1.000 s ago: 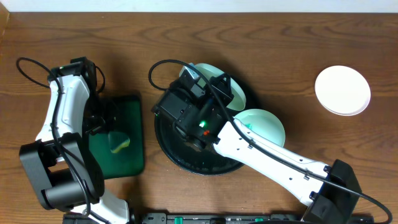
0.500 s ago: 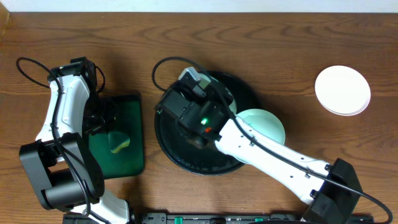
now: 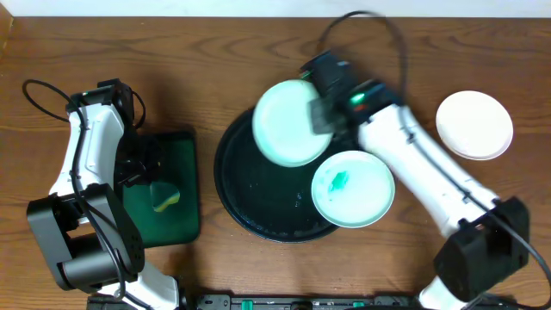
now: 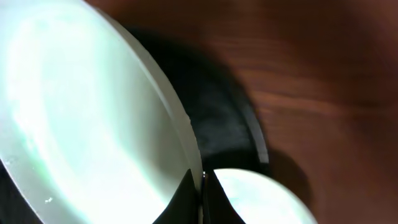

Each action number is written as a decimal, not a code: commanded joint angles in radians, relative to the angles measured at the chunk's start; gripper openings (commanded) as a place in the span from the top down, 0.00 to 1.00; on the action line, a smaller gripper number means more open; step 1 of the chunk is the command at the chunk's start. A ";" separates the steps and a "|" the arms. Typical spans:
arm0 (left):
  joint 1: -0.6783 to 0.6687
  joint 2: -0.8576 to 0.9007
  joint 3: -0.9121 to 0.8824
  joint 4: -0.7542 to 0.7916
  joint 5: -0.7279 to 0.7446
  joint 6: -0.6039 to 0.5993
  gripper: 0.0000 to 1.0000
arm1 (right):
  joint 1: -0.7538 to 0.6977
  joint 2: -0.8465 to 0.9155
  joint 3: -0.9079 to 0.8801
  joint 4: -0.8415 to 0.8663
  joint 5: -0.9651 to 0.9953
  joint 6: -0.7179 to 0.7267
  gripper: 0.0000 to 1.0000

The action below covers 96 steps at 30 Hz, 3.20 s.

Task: Clean dirty plates on tray and stack at the side
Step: 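Lower the white plate onto the pink plate at the right and release, then move the right gripper to the rim of the remaining green-smeared plate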

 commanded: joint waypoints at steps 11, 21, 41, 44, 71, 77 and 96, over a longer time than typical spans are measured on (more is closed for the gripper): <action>0.005 0.011 -0.005 0.008 0.013 0.013 0.93 | -0.665 -0.023 0.006 -0.168 -0.197 0.054 0.99; 0.005 0.011 -0.005 0.008 0.013 0.013 0.93 | -1.006 -0.023 -0.187 -0.039 -0.266 0.056 0.99; 0.005 0.011 -0.005 0.004 0.013 0.013 0.92 | -1.121 0.147 -0.246 0.188 -0.373 0.057 0.99; 0.005 0.011 -0.005 0.000 0.013 0.013 0.93 | -1.098 0.172 -0.246 0.225 -0.393 0.055 0.99; 0.005 0.011 -0.005 0.005 0.013 0.025 0.93 | -0.903 0.029 0.288 -0.282 -0.393 -0.126 0.88; 0.005 0.011 -0.005 0.005 0.013 0.025 0.93 | -0.763 -0.023 0.288 -0.418 -0.447 -0.126 0.62; 0.005 0.011 -0.005 -0.003 0.024 0.032 0.93 | -0.467 -0.023 -0.246 -0.351 -0.402 -0.102 0.62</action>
